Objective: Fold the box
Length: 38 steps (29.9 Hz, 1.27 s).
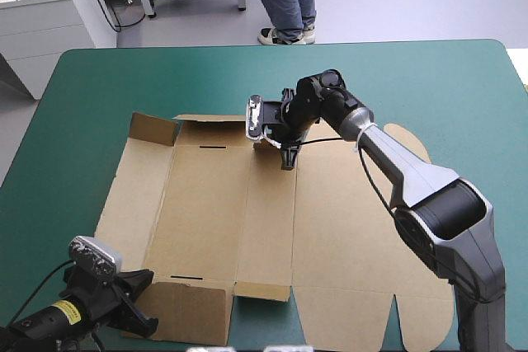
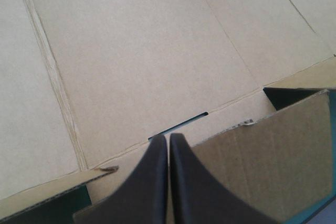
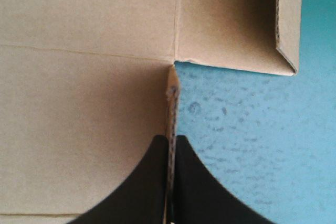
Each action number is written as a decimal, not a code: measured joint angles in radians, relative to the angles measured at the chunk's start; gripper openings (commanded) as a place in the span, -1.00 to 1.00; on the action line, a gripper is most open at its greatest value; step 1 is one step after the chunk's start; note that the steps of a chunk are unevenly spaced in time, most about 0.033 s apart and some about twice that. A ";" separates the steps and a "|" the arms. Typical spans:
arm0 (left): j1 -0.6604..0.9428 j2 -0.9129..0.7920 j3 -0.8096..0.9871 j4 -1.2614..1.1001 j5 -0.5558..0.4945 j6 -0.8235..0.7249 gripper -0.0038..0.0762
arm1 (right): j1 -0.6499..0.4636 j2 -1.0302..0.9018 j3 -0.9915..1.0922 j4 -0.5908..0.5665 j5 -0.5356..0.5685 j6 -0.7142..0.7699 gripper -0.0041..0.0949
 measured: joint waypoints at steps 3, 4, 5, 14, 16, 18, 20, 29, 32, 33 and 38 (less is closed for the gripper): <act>0.000 0.000 0.000 -0.002 0.000 0.000 -0.92 | 0.000 0.000 0.002 0.000 -0.002 0.014 -0.55; 0.000 0.000 0.000 -0.002 0.000 0.000 -0.92 | 0.000 0.000 0.003 0.000 -0.004 0.016 -0.48; 0.000 0.000 0.000 -0.002 0.000 0.000 -0.92 | 0.000 0.000 0.003 0.000 -0.007 0.016 -0.42; 0.000 0.000 0.000 -0.002 0.000 0.000 -0.92 | -0.002 -0.036 0.007 -0.089 0.010 0.072 -0.25; 0.000 0.000 0.000 -0.002 0.000 0.000 -0.92 | -0.014 -0.066 0.008 -0.142 0.023 0.133 -0.31; 0.000 0.000 0.000 -0.002 0.000 0.000 -0.92 | -0.047 -0.108 0.008 -0.178 0.036 0.224 -0.40; 0.000 0.000 0.000 -0.002 0.000 0.000 -0.92 | -0.096 -0.151 0.008 -0.189 0.050 0.293 -0.52; 0.000 0.000 0.000 -0.002 0.000 0.000 -0.92 | -0.460 -0.349 0.087 -0.078 0.211 0.420 -0.95; 0.000 0.000 0.000 -0.002 0.000 0.000 -0.92 | -0.603 -0.426 0.186 0.003 0.229 0.444 -0.95; 0.000 0.000 0.000 -0.002 0.000 0.000 -0.92 | -0.648 -0.457 0.228 0.025 0.231 0.450 -0.95; 0.000 0.000 0.000 -0.002 0.000 0.000 -0.92 | -0.797 -0.627 0.448 0.077 0.232 0.494 -0.95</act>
